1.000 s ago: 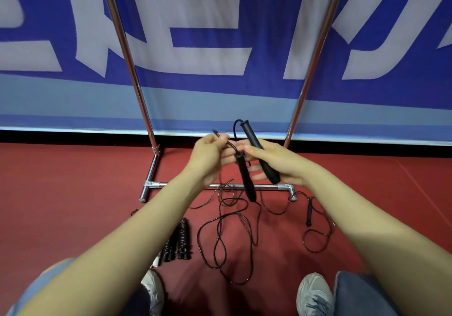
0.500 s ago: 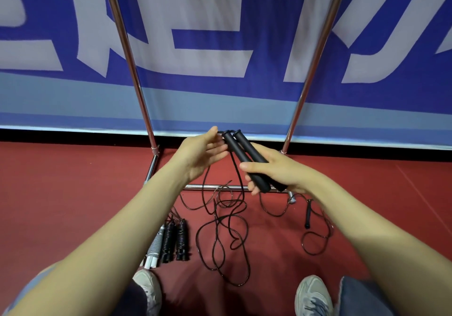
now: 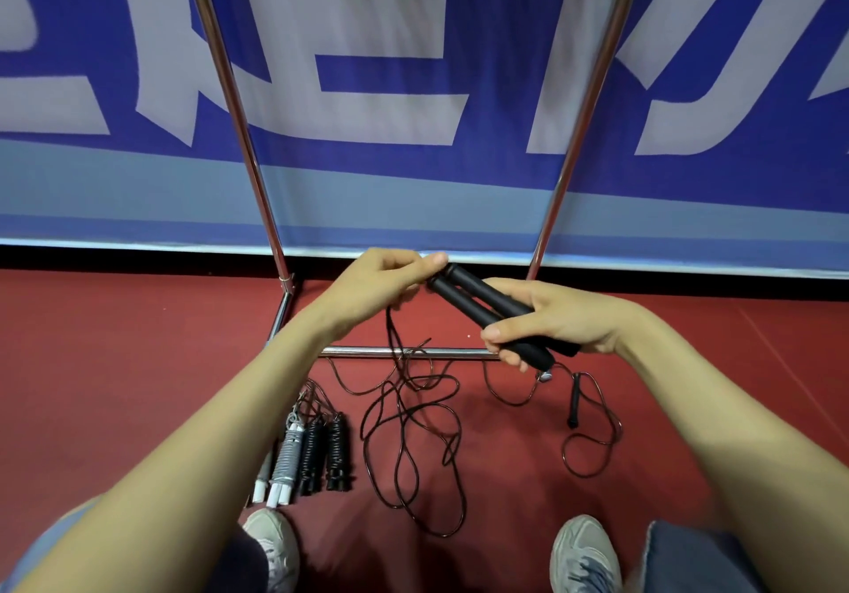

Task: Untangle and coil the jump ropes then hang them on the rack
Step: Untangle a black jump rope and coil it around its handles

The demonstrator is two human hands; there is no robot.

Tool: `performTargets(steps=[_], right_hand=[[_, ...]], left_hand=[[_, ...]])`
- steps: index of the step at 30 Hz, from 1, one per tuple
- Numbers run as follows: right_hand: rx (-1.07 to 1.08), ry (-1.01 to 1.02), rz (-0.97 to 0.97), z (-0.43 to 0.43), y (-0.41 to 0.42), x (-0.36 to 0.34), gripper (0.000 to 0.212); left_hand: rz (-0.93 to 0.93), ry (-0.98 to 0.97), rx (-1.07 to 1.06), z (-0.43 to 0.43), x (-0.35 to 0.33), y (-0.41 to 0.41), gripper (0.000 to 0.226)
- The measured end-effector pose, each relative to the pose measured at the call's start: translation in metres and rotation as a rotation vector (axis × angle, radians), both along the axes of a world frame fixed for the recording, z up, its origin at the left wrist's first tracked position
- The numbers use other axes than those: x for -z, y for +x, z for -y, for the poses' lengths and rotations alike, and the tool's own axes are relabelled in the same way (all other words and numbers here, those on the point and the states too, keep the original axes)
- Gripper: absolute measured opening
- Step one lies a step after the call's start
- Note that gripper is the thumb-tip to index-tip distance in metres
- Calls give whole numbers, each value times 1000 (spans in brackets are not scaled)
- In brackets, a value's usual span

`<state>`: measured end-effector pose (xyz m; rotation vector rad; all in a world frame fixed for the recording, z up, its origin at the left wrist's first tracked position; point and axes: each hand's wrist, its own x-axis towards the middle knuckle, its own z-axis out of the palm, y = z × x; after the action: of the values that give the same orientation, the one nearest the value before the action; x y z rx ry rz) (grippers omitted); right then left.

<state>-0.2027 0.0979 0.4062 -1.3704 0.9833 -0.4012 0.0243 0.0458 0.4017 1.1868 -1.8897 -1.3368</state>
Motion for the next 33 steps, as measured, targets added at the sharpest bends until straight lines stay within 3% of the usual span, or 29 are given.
performTargets(steps=[7,12,22,28,33], right_hand=[[-4,36,12,-1,-10,2,68],[42,9,18,5,-18,8,79],[49,-84,-57,5,-19,10,75],[78,-56,-12,3,-15,7,58],[58,-88,-82,6,-18,7,67]], left_hand=[[-159,-10,-63,3,4,-3,13],[-233,65,-91,5,3,-7,16],[-211,37,-58,7,3,-6,14],[-187,-9,-47,7,3,-5,13],[-124,16,-99,9,2,-3,15]])
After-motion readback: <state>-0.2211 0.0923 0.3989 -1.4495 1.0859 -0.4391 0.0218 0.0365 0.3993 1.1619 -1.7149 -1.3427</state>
